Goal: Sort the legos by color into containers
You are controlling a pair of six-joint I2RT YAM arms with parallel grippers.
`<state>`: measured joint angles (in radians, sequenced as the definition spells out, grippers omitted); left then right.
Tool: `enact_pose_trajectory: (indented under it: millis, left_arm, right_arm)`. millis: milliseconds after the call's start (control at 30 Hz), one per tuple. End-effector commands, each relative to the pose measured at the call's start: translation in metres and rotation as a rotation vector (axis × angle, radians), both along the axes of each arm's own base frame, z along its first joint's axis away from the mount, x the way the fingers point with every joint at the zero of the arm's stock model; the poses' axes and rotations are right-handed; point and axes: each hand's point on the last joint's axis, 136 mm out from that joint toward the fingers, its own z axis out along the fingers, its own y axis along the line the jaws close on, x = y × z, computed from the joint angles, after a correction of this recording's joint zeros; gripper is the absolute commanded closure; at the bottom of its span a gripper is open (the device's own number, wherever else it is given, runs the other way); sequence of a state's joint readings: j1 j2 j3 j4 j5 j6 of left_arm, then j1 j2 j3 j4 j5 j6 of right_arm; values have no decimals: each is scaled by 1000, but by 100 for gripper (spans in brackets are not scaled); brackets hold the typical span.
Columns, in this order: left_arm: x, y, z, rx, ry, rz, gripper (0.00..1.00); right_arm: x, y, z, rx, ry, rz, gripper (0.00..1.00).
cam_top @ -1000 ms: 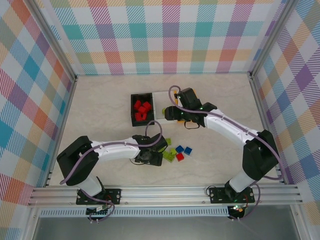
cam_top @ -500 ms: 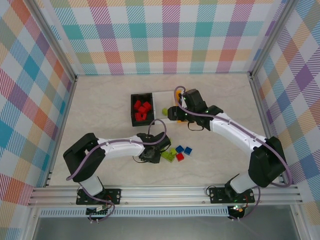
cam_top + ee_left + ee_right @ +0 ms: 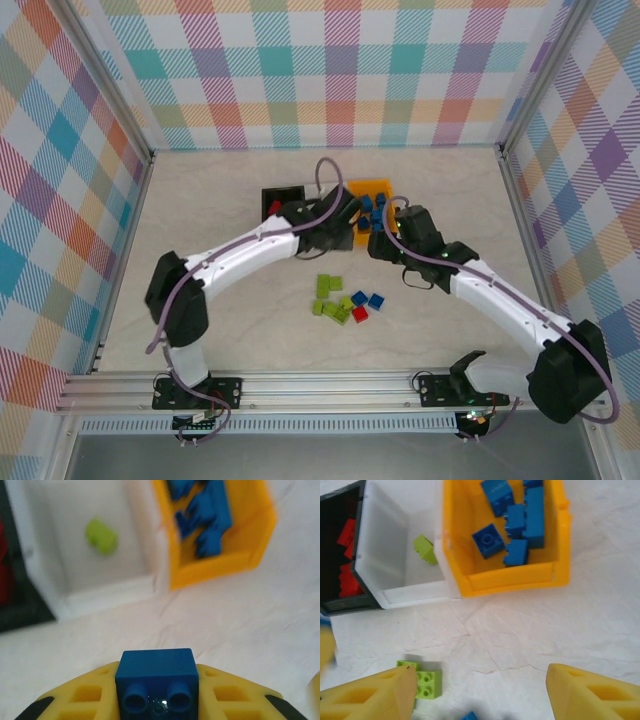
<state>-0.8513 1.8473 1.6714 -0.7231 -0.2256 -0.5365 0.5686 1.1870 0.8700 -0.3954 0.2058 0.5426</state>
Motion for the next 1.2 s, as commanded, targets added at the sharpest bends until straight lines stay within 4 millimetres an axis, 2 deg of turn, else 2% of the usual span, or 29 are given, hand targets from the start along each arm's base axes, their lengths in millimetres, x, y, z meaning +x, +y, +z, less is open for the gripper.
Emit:
enact_pose_trajectory:
  millis: [0, 167, 267, 333, 367, 433, 467, 567, 733, 833, 933, 1000, 1067, 1167]
  left_arm:
    - [35, -19, -14, 46, 10, -28, 75]
    - [83, -58, -24, 37, -7, -29, 76]
    - [100, -76, -30, 23, -16, -23, 75]
    - [108, -82, -34, 5, -21, -10, 70]
    - [110, -85, -37, -6, -19, -6, 63]
    - [111, -89, -39, -31, -12, 0, 40]
    - [111, -91, -39, -42, -9, -1, 36]
    - [109, -93, -25, -77, -15, -2, 33]
    - [101, -90, 11, -130, -42, -3, 30]
    - [88, -80, 36, -148, -70, -3, 17]
    - [68, -59, 51, -193, -98, 11, 7]
    - [51, -35, 59, -199, -118, 31, 4]
    - [29, -7, 58, -184, -123, 47, 3]
    - [-1, 34, 46, -134, -109, 82, 1]
  right_arm:
    - [-14, -22, -8, -34, 16, -71, 31]
    - [-30, -32, -11, -35, 20, -71, 30]
    - [-36, -32, -12, -25, 25, -51, 30]
    - [-39, -33, -14, -23, 31, -51, 30]
    - [-41, -33, -14, -20, 32, -46, 30]
    - [-43, -31, -15, -15, 35, -31, 29]
    - [-44, -31, -15, -13, 38, -25, 29]
    - [-46, -30, -15, -12, 39, -14, 29]
    - [-46, -28, -11, -10, 40, -1, 28]
    - [-48, -12, -14, 18, 94, 69, 28]
    - [-57, 6, -30, 30, 200, 176, 27]
    - [-65, 9, -47, 3, 288, 204, 27]
    - [-74, 9, -65, -28, 361, 228, 28]
    - [-88, 9, -84, -76, 410, 265, 29]
